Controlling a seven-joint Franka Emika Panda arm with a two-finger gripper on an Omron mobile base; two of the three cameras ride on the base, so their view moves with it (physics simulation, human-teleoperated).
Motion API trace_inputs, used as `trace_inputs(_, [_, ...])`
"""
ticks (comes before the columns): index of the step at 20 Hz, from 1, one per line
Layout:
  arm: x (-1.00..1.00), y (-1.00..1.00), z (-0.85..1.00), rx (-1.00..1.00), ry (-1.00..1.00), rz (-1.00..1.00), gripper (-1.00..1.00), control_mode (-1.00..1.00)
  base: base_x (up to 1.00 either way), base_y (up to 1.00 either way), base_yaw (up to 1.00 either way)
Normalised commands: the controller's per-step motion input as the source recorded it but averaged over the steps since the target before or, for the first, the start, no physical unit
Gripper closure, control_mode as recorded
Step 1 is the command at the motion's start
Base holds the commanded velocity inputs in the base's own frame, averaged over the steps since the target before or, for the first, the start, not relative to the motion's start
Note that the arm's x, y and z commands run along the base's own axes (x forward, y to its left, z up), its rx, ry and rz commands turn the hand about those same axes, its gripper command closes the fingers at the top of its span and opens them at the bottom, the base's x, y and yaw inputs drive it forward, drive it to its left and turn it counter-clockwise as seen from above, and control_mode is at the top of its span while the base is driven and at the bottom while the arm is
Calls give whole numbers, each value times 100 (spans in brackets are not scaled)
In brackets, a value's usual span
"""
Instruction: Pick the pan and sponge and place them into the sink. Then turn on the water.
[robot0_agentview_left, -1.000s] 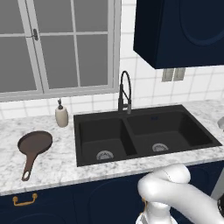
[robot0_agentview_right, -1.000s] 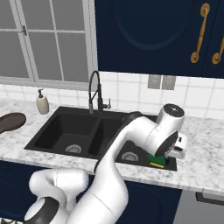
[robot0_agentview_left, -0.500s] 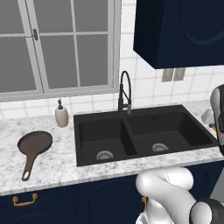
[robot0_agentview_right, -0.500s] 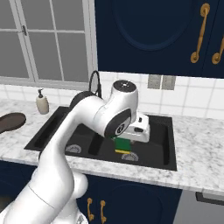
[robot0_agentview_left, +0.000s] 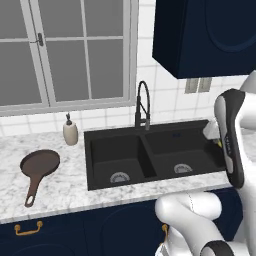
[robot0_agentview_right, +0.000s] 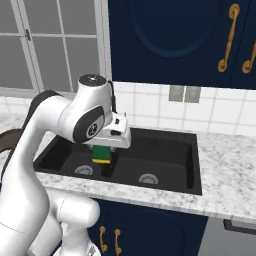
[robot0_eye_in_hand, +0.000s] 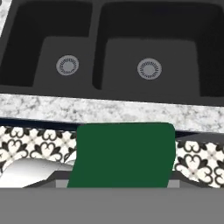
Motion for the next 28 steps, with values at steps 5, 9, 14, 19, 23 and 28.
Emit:
trace_inputs(5, [0, 100, 9, 0, -1, 9, 100, -100, 0, 0, 0])
trace_inputs(9, [27, 100, 17, 2, 6, 14, 100, -100, 0, 0, 0])
trace_inputs(14, [53, 100, 3, 1, 3, 10, 100, -100, 0, 0, 0])
trace_inputs(19, [60, 100, -1, 3, 4, 11, 100, -100, 0, 0, 0])
trace_inputs(23, [40, 100, -21, 0, 0, 7, 100, -100, 0, 0, 0])
trace_inputs(28, [40, 100, -22, 1, 0, 7, 100, -100, 0, 0, 0])
